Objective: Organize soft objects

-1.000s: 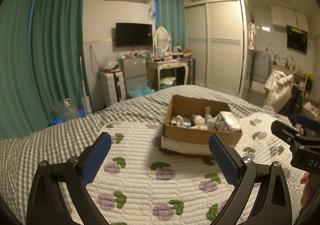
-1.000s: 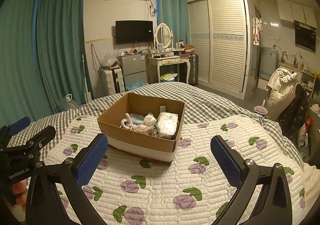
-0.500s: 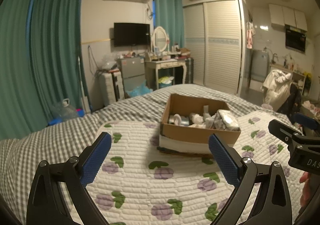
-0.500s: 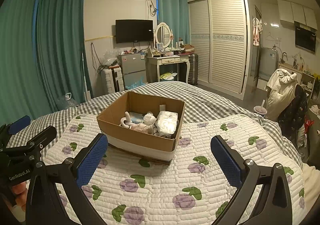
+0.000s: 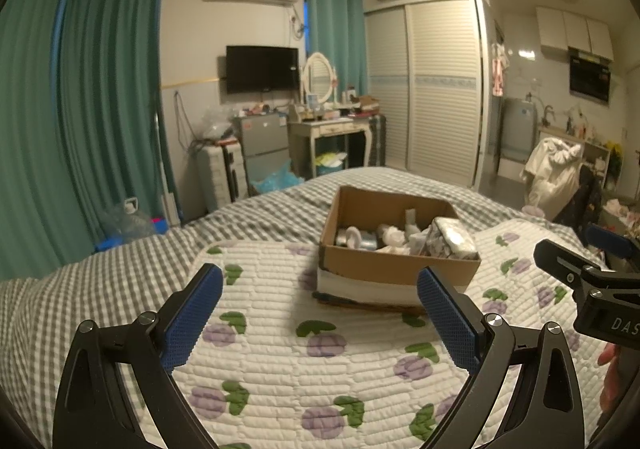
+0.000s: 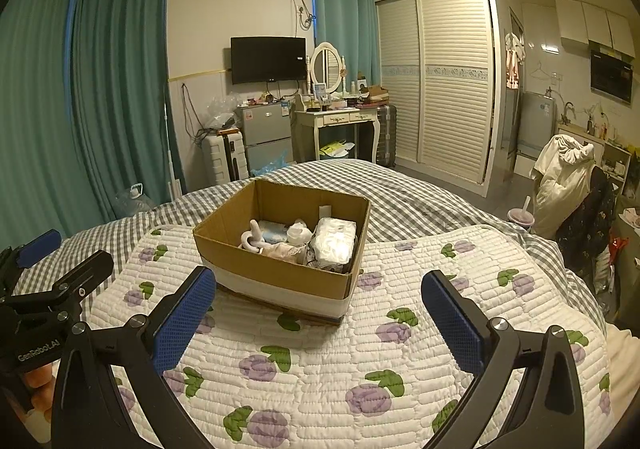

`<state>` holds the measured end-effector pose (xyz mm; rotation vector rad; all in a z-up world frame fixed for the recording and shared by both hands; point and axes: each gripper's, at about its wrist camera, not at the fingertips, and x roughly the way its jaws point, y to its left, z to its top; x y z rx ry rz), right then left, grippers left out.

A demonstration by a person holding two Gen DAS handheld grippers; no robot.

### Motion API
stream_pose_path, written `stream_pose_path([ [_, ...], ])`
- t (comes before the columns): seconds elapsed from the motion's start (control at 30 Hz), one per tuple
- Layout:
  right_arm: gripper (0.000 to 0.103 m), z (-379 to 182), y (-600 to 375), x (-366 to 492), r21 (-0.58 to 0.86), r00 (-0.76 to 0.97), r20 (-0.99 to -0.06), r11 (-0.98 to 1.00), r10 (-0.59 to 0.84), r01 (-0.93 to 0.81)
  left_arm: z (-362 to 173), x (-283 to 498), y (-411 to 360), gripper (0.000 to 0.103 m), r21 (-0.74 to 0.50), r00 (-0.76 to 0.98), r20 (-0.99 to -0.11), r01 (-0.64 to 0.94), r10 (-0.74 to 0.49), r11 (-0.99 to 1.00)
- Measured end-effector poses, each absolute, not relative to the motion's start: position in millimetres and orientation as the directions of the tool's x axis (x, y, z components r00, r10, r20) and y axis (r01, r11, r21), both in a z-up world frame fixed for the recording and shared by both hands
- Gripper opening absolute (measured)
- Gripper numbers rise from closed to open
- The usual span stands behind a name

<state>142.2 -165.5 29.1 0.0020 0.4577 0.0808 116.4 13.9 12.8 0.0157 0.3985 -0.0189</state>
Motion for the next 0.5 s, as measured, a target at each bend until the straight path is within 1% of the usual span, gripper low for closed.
stream_pose_path([
  [0.5,0.103,24.9,-164.6,145.2,0.019,0.884,-0.461,0.997,0.075,-0.075,6.8,119.5,20.4,0.1,0.015,0.923,-0.385,0.028,-0.02,0.999],
])
